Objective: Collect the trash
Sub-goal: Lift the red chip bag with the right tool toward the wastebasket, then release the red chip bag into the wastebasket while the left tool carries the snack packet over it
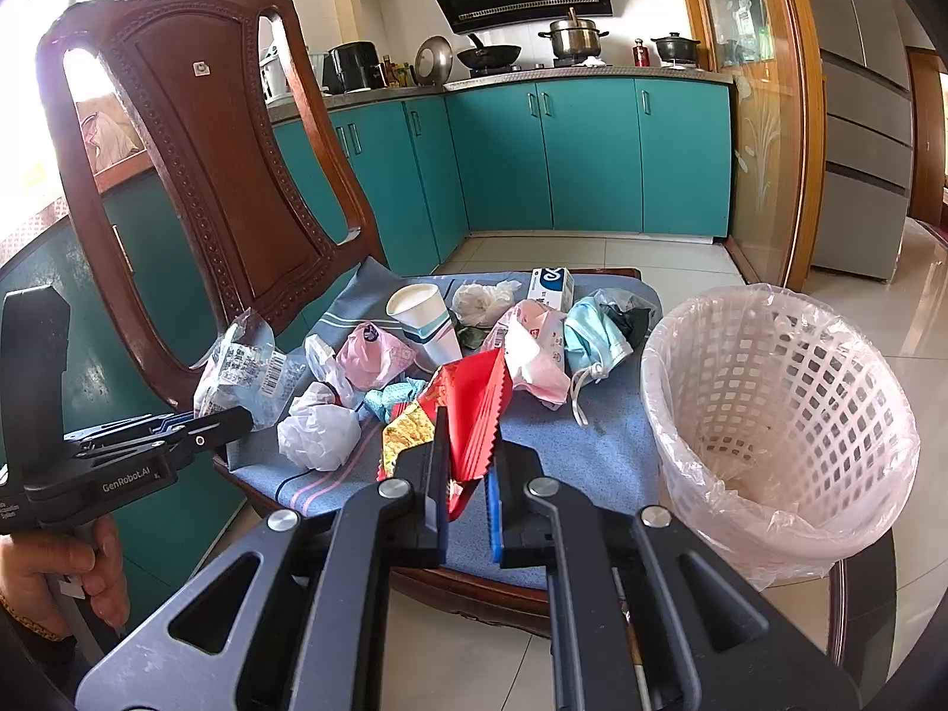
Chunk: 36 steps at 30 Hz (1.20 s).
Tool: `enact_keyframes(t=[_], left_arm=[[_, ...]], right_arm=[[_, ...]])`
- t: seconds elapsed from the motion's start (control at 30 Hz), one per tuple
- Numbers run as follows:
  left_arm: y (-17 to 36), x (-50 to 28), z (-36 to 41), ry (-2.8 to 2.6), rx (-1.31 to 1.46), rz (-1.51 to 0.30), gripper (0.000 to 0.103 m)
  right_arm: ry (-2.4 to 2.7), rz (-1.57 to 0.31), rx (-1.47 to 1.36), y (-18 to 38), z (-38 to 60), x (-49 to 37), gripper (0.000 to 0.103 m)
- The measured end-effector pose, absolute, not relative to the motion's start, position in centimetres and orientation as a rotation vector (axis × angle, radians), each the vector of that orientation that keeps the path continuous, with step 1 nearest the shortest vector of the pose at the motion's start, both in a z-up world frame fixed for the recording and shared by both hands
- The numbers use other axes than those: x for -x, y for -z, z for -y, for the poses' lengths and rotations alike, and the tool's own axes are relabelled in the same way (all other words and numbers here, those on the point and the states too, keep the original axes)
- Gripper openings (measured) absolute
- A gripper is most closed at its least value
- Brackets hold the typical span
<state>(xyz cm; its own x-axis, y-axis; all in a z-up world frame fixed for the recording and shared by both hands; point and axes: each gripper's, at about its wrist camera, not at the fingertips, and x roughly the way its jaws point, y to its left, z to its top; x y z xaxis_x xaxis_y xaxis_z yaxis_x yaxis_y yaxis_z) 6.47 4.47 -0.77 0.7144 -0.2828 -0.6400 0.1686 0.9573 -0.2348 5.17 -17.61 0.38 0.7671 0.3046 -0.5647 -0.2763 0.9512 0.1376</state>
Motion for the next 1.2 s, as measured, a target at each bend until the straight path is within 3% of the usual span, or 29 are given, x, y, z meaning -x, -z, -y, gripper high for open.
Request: enact_keyframes(t=[0.73, 1.03, 1.13, 1.2], left_arm=[[0.9, -6.5, -4.3, 0.252, 0.16, -0.736, 0.019], [0.9, -7.0, -2.9, 0.274, 0.158, -0.735, 0.019], [0.6, -7.2, -1.7, 0.297, 0.154, -0.723, 0.019], [0.6, -7.3, -0.5, 0.308, 0.141, -0.716, 0.019]], right_arm=[[-0.268, -0.597, -0.07, -0.7, 20.1, -5.8, 0.011], [-0.01, -0.506, -0.209, -2.3, 31.1, -9.5, 0.011], [0.08, -0.508, -0.246, -1.6, 34.4, -10.7, 0.017], [0.119, -0.52, -0.285, -0.9, 36.2, -11.2, 0.035]])
